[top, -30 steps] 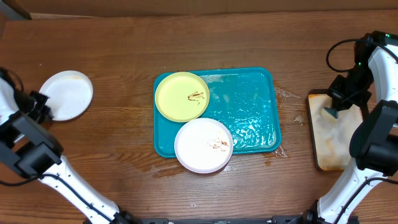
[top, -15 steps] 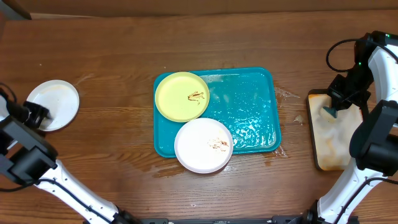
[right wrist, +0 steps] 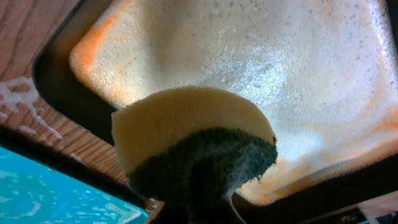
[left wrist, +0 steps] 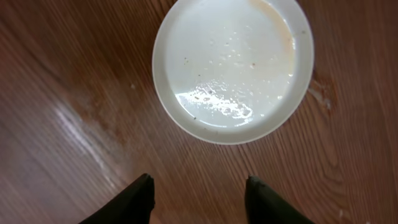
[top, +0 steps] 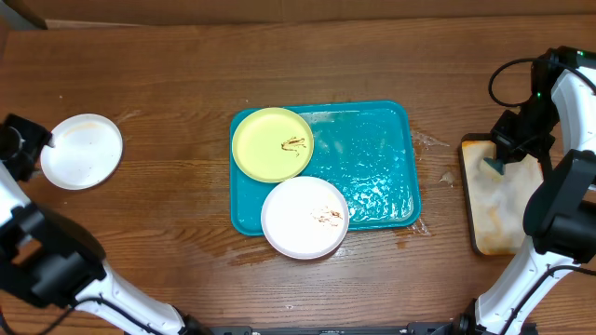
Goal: Clean dirty plates on tray and stack at the side
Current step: 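Lower the white plate onto the table and open the left gripper, then move the left gripper back to the yellow plate on the teal tray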
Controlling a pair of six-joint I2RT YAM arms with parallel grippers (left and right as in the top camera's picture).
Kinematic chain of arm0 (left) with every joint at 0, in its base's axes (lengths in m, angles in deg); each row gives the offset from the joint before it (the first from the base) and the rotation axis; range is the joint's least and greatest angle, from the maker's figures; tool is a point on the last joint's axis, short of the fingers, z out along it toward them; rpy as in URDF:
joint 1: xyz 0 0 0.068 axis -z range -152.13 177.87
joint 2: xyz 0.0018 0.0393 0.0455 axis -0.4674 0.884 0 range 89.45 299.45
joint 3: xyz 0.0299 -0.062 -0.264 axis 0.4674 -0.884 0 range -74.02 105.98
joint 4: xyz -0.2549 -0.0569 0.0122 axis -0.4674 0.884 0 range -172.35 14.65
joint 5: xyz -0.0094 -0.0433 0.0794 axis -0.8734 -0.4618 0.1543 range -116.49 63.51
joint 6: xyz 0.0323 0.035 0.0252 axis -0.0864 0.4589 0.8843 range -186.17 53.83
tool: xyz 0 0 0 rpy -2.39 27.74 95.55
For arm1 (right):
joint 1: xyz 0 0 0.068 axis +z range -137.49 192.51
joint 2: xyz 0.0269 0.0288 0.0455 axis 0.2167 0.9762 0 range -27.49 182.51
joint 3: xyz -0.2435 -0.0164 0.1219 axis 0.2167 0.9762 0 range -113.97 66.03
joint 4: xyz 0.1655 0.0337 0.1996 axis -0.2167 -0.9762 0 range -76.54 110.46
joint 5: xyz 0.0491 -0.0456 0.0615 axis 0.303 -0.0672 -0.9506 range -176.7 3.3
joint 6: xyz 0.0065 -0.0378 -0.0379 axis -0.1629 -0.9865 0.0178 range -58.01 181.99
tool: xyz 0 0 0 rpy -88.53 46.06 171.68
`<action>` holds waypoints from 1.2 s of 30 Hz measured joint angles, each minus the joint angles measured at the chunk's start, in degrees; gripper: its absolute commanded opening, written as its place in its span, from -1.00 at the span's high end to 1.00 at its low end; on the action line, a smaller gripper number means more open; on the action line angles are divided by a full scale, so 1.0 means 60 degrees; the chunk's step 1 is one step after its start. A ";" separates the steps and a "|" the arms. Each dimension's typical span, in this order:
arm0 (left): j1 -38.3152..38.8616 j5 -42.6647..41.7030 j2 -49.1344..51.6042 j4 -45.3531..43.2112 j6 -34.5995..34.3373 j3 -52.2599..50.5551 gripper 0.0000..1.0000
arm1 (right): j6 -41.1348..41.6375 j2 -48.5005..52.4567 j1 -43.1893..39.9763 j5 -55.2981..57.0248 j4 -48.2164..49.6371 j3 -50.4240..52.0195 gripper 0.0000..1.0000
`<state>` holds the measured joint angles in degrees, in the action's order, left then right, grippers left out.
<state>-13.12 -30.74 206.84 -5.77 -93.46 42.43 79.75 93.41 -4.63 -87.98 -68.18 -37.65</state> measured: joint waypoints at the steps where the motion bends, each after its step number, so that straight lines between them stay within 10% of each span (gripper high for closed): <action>1: 0.0040 0.0004 -0.0222 0.0095 0.0084 0.0000 -0.01 | -0.0029 0.0000 -0.0004 0.0004 0.0044 0.0000 0.92; 19: 0.8688 -0.1093 0.1067 -0.0157 0.4076 0.0007 -0.07 | -0.0685 0.0000 -0.0004 -0.0346 0.0586 0.0015 0.92; 36: 0.9395 -0.0641 0.2546 -0.0044 0.2830 -0.0098 -0.01 | -0.0933 0.0000 -0.0004 -0.0463 0.0525 0.0015 0.92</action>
<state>43.24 -34.59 222.11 -6.04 -76.48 41.83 74.15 93.41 -4.66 -90.76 -65.04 -37.56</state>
